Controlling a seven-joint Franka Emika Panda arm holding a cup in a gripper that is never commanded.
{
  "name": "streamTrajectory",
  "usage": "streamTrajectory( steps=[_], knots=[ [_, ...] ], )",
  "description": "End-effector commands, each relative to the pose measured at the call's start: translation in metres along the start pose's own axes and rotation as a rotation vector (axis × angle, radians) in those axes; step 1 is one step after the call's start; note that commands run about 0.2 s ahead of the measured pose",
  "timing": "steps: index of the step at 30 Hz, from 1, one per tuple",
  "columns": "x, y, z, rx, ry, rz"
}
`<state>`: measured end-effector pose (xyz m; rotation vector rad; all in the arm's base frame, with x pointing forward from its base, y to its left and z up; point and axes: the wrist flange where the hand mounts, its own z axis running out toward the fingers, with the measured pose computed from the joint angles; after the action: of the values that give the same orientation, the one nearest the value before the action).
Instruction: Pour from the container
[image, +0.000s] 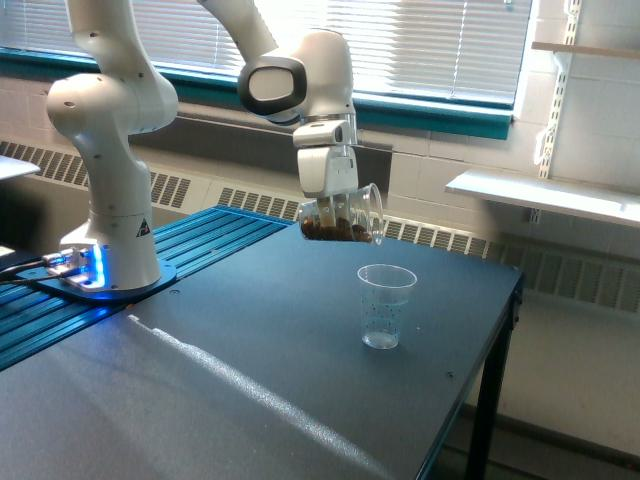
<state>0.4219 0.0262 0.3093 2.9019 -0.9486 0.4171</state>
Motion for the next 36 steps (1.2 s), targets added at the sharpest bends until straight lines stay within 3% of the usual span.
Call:
streamTrajectory(
  steps=[1, 17, 36],
  knots=[
    [0.003, -0.006, 0.004, -0.023, -0.003, 0.014],
    [0.007, -0.018, 0.007, -0.078, 0.008, -0.038],
    [0.003, -0.008, 0.018, -0.15, 0.0, -0.084]
  ],
)
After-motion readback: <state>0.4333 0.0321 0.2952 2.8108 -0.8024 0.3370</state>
